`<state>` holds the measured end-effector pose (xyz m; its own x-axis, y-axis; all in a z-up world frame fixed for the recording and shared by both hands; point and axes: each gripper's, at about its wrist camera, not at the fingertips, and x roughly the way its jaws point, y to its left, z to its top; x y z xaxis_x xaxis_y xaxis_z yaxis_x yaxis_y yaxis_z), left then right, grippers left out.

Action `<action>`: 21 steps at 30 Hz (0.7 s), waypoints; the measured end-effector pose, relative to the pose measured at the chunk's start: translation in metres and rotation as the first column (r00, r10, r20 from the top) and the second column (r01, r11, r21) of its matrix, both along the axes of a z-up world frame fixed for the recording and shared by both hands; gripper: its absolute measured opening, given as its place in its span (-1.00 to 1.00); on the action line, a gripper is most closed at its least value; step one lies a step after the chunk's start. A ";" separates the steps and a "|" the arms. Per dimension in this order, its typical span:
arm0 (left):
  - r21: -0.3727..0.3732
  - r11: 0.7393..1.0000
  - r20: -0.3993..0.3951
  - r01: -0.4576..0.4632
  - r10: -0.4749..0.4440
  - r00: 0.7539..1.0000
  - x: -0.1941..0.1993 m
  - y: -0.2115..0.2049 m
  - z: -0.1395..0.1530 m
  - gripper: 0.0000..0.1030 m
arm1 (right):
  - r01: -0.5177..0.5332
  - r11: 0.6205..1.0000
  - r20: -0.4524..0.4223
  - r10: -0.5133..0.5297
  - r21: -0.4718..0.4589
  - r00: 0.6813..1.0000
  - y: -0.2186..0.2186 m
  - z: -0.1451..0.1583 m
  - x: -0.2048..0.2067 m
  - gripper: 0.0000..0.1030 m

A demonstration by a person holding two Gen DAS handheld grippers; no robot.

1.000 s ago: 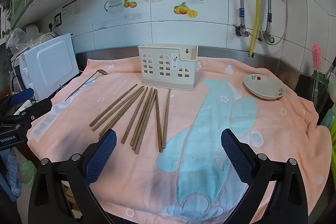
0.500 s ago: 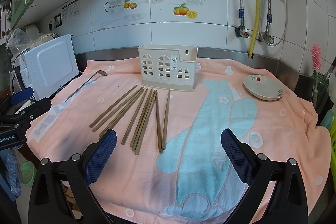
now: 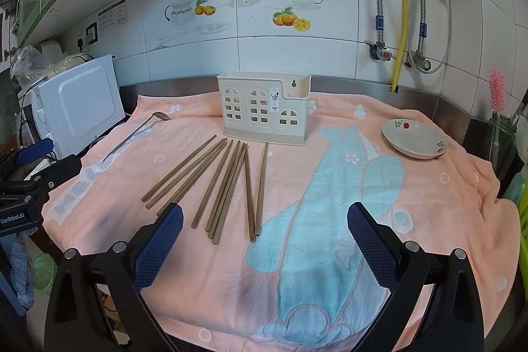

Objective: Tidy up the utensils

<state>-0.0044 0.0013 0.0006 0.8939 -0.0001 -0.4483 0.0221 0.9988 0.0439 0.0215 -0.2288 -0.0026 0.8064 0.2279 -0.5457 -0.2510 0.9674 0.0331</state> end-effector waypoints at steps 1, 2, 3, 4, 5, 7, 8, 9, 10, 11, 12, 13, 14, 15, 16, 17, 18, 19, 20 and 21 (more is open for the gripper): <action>0.000 1.000 0.000 -0.001 0.001 1.000 -0.001 0.000 0.000 0.90 | 0.001 1.000 0.000 -0.001 0.001 1.000 0.000 -0.001 0.000 0.88; -0.001 1.000 0.001 -0.001 0.001 1.000 -0.001 0.000 0.000 0.90 | 0.000 1.000 0.000 0.000 0.001 1.000 0.000 0.000 0.000 0.88; -0.002 1.000 0.000 -0.001 0.001 1.000 -0.002 0.000 0.000 0.90 | 0.000 1.000 0.000 0.000 0.001 1.000 0.000 -0.001 0.000 0.88; -0.001 1.000 0.000 -0.002 0.002 1.000 -0.002 -0.001 0.000 0.90 | -0.001 1.000 -0.001 0.001 0.001 1.000 0.000 -0.001 0.000 0.88; 0.000 1.000 0.001 -0.003 0.003 1.000 -0.003 -0.001 0.000 0.90 | 0.000 1.000 0.000 0.000 0.000 1.000 0.001 0.000 0.000 0.88; -0.003 1.000 0.000 -0.003 0.003 1.000 -0.001 0.001 0.000 0.90 | -0.001 1.000 0.000 0.001 0.000 1.000 0.001 0.000 0.000 0.88; -0.002 1.000 -0.004 -0.004 0.004 1.000 0.003 0.002 0.001 0.90 | -0.001 1.000 0.000 0.001 0.001 1.000 0.001 -0.001 0.000 0.88; -0.003 1.000 -0.005 -0.006 0.006 1.000 0.003 0.003 0.001 0.90 | -0.001 1.000 0.000 0.001 0.001 1.000 0.001 -0.001 0.000 0.88; -0.004 1.000 -0.005 -0.007 0.007 1.000 0.003 0.003 0.001 0.90 | -0.002 1.000 -0.001 0.002 -0.001 1.000 0.001 0.000 0.000 0.88; -0.005 1.000 -0.006 -0.008 0.008 1.000 0.004 0.003 0.000 0.90 | -0.002 1.000 0.000 0.002 0.001 1.000 0.002 -0.001 0.000 0.88; -0.006 1.000 -0.009 -0.010 0.010 1.000 0.005 0.005 0.001 0.90 | -0.003 1.000 -0.001 0.003 0.002 1.000 0.001 0.000 0.000 0.88; -0.007 1.000 -0.010 -0.012 0.012 1.000 0.006 0.005 0.000 0.90 | -0.002 1.000 -0.002 0.002 0.001 1.000 0.002 -0.001 0.001 0.88; -0.007 1.000 -0.011 -0.012 0.012 1.000 0.006 0.005 0.000 0.90 | -0.003 1.000 -0.001 0.003 0.000 1.000 0.002 -0.001 0.001 0.88; -0.007 1.000 -0.012 -0.014 0.014 1.000 0.007 0.006 0.000 0.90 | -0.005 1.000 -0.002 0.005 -0.001 1.000 0.003 -0.001 0.001 0.88; -0.008 1.000 -0.013 -0.015 0.015 1.000 0.007 0.006 0.000 0.90 | -0.006 1.000 -0.004 0.006 -0.001 1.000 0.003 -0.002 0.002 0.88; -0.010 1.000 -0.015 -0.015 0.015 1.000 0.008 0.007 0.000 0.90 | -0.007 1.000 -0.005 0.007 -0.001 1.000 0.003 -0.002 0.003 0.88; -0.010 1.000 -0.016 -0.015 0.015 1.000 0.008 0.007 0.000 0.90 | -0.008 1.000 -0.007 0.008 -0.002 1.000 0.004 -0.002 0.003 0.88; -0.009 1.000 -0.016 -0.016 0.016 1.000 0.009 0.007 0.000 0.90 | -0.009 1.000 -0.008 0.009 -0.004 1.000 0.004 -0.003 0.004 0.88; -0.010 1.000 -0.016 -0.016 0.016 1.000 0.009 0.007 0.000 0.90 | -0.010 1.000 -0.009 0.010 -0.003 1.000 0.004 -0.004 0.005 0.88; -0.010 1.000 -0.017 -0.016 0.016 1.000 0.010 0.008 0.000 0.90 | -0.013 1.000 -0.011 0.013 -0.002 1.000 0.005 -0.004 0.006 0.88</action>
